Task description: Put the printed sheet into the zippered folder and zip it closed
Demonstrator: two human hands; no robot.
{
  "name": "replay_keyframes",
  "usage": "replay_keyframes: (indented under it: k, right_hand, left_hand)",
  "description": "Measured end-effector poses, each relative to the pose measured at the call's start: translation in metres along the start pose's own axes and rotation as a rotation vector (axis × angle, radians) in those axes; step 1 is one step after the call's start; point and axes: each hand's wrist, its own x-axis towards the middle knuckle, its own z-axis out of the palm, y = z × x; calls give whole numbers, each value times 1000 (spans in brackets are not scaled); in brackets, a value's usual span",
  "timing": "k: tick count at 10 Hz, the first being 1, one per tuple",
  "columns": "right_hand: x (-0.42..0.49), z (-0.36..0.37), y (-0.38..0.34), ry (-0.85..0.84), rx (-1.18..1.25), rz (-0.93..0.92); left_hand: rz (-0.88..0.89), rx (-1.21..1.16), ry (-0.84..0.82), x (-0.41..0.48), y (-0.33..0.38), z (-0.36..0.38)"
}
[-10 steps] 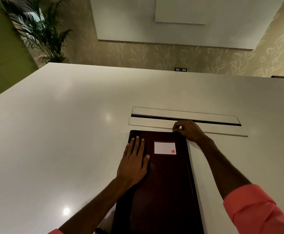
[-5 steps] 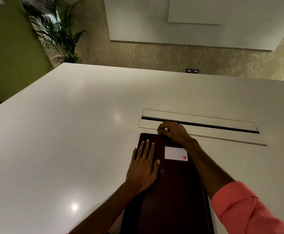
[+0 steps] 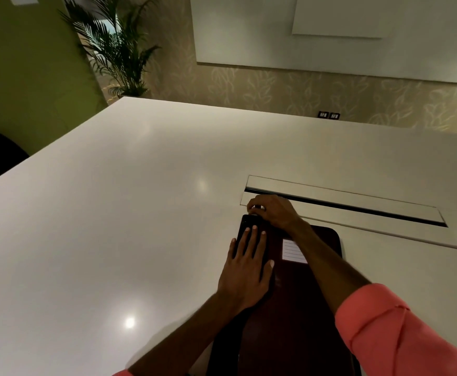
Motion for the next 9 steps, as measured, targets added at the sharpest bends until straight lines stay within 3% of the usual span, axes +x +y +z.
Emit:
replay_keyframes:
  k: [2, 5, 6, 7, 9]
  right_hand:
    - [-6, 4, -8, 24, -48, 47]
    - [-77, 14, -3, 269, -55, 297]
    - [-111, 10, 4, 336, -65, 391]
    - [-141, 2, 7, 340, -104, 482]
    - [-174, -12, 4, 306, -170, 563]
  left_hand:
    - [4, 0, -14, 1, -3, 0]
    - [-16, -25, -42, 5, 0, -12]
    - [3, 13, 22, 14, 5, -27]
    - [30, 80, 134, 30, 12, -50]
    - [73, 160, 156, 44, 33, -76]
